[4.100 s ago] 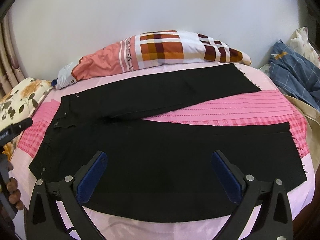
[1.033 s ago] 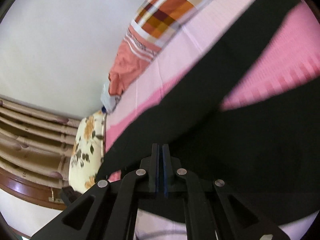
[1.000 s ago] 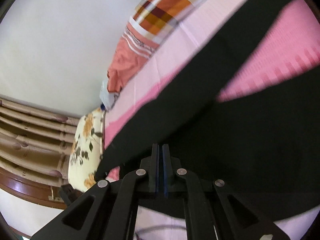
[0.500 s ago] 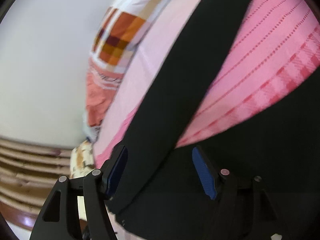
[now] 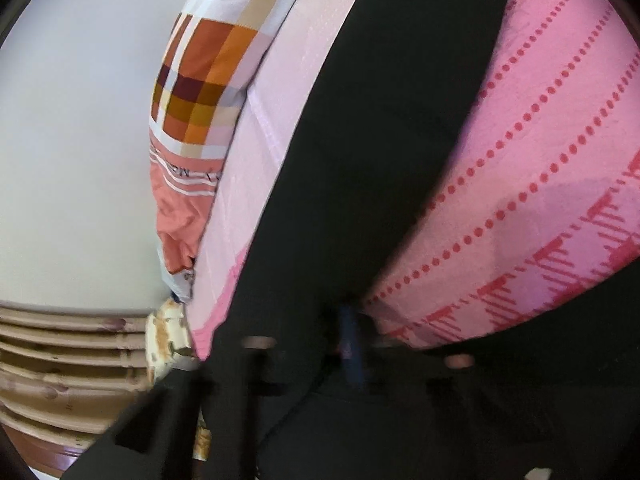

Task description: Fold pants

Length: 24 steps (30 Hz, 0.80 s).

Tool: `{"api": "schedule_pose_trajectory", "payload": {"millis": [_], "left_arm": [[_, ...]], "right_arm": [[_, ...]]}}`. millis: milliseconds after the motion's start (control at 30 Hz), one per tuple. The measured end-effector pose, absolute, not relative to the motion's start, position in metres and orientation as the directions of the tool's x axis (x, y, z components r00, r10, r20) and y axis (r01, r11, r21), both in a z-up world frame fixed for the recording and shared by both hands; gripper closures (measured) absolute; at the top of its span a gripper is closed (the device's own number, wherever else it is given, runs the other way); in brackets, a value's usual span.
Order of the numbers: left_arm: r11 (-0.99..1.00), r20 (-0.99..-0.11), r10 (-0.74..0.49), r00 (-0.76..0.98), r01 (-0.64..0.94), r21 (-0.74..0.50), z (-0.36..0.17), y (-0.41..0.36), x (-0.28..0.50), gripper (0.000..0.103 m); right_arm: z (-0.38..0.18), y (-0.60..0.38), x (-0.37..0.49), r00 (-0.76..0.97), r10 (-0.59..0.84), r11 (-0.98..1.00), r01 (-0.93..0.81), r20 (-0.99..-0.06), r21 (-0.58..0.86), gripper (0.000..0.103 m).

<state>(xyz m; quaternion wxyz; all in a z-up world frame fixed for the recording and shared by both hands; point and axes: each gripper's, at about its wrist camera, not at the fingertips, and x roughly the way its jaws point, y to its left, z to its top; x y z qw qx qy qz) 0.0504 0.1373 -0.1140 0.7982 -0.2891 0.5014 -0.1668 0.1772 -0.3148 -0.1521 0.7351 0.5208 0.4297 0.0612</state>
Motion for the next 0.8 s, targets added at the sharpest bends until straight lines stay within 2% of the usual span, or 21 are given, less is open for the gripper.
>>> {"api": "schedule_pose_trajectory", "payload": {"millis": [100,167,433,567,800], "left_arm": [[0.756,-0.703,-0.568,0.428,-0.065,-0.651,-0.120,0.139,0.053,0.057],[0.733,-0.693,-0.579,0.429,-0.098,-0.673,-0.126,0.141,0.053,0.055],[0.629,-0.641,-0.602,0.475,-0.211,-0.748,-0.142,0.154,0.055,0.051],[0.624,-0.649,-0.592,0.478,-0.238,-0.744,-0.147,0.150,0.063,0.051],[0.543,-0.593,-0.623,0.510,-0.264,-0.797,-0.158,0.147,0.085,0.050]], "right_arm": [[-0.141,-0.312,0.168,0.650,0.519,0.482,0.313,-0.554,0.818,0.095],[-0.136,-0.312,0.165,0.661,0.519,0.485,0.294,-0.542,0.824,0.095],[-0.131,-0.310,0.157,0.674,0.549,0.442,0.269,-0.495,0.856,0.096],[-0.129,-0.305,0.149,0.672,0.575,0.417,0.249,-0.466,0.874,0.097],[-0.132,-0.299,0.146,0.660,0.592,0.421,0.236,-0.463,0.876,0.097]]}}
